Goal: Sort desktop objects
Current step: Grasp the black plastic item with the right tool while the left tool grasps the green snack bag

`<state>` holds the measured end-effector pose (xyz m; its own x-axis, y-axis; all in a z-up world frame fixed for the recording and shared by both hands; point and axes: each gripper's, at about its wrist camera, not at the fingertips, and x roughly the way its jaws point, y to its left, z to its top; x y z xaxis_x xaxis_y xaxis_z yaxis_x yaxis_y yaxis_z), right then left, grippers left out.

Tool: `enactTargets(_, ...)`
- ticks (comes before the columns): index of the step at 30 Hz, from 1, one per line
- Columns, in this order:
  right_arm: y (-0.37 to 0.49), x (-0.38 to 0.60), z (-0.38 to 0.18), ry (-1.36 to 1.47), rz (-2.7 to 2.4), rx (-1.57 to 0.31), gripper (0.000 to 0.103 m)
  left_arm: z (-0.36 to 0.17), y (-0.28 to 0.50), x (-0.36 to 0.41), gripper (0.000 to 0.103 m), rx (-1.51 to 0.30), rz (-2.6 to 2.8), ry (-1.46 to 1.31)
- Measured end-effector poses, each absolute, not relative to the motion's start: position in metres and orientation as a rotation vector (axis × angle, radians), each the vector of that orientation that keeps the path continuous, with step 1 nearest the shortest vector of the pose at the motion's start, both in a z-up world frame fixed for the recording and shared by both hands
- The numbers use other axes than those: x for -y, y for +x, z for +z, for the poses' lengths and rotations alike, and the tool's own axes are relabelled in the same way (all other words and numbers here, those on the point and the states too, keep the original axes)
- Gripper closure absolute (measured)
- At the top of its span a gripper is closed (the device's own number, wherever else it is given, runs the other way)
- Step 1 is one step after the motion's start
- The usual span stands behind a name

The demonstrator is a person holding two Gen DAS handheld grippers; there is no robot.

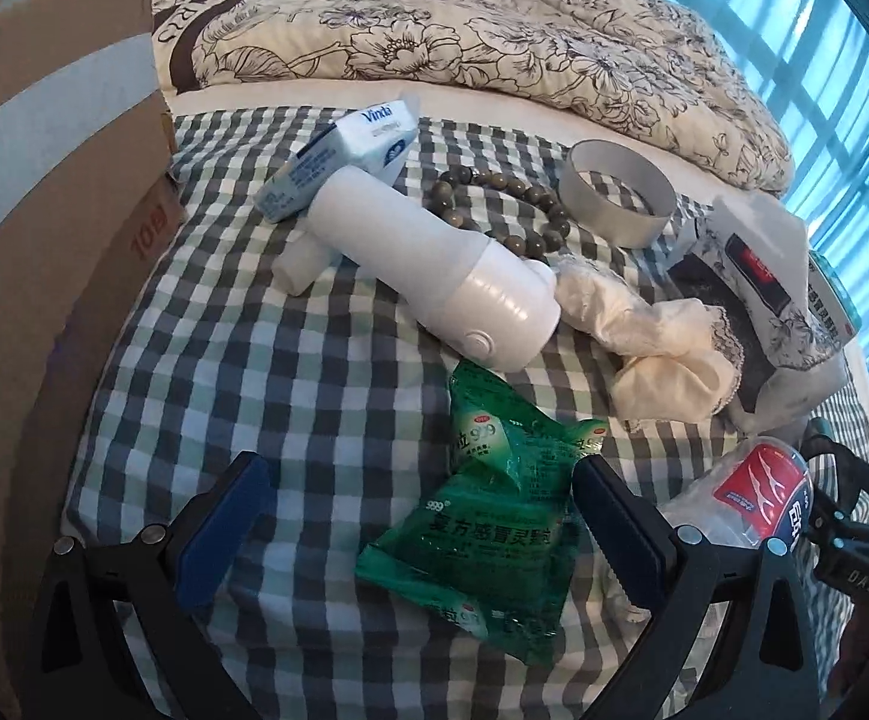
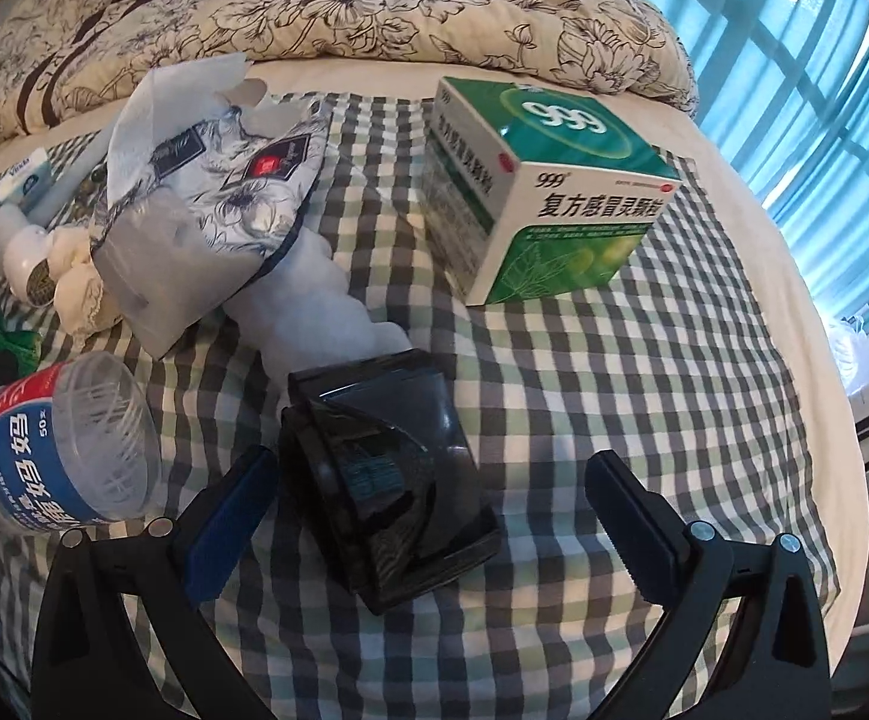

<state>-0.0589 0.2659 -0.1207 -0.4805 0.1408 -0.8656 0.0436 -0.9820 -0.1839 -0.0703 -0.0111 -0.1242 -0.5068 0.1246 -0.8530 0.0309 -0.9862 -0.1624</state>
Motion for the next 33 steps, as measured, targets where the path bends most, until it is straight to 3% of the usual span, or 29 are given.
enactTargets(5,-0.059,-0.264,-0.125,-1.591,2.639,0.266,0.005,-0.124,-0.069,0.011,0.000,0.229,2.672,-1.511)
enactTargets(12,-0.061,-0.261,-0.127,-1.634,2.639,0.254,0.034,-0.120,-0.066,-0.008,0.003,0.143,2.614,-1.473)
enactTargets(15,-0.062,-0.259,-0.126,-1.638,2.625,0.278,0.035,-0.124,-0.068,-0.008,0.005,0.169,2.591,-1.499)
enactTargets(16,-0.062,-0.259,-0.126,-1.640,2.624,0.277,0.035,-0.124,-0.068,-0.007,0.007,0.177,2.588,-1.495)
enactTargets(18,-0.063,-0.259,-0.125,-1.647,2.621,0.268,0.035,-0.122,-0.066,-0.008,0.037,0.182,2.580,-1.483)
enactTargets(19,-0.062,-0.260,-0.124,-1.651,2.621,0.259,0.035,-0.120,-0.065,-0.010,0.048,0.184,2.574,-1.471)
enactTargets(20,-0.062,-0.260,-0.123,-1.652,2.621,0.252,0.035,-0.118,-0.064,-0.012,0.068,0.185,2.572,-1.458)
enactTargets(33,-0.058,-0.267,-0.102,-1.591,2.655,0.214,0.036,-0.109,-0.055,-0.004,0.070,0.145,2.667,-1.435)
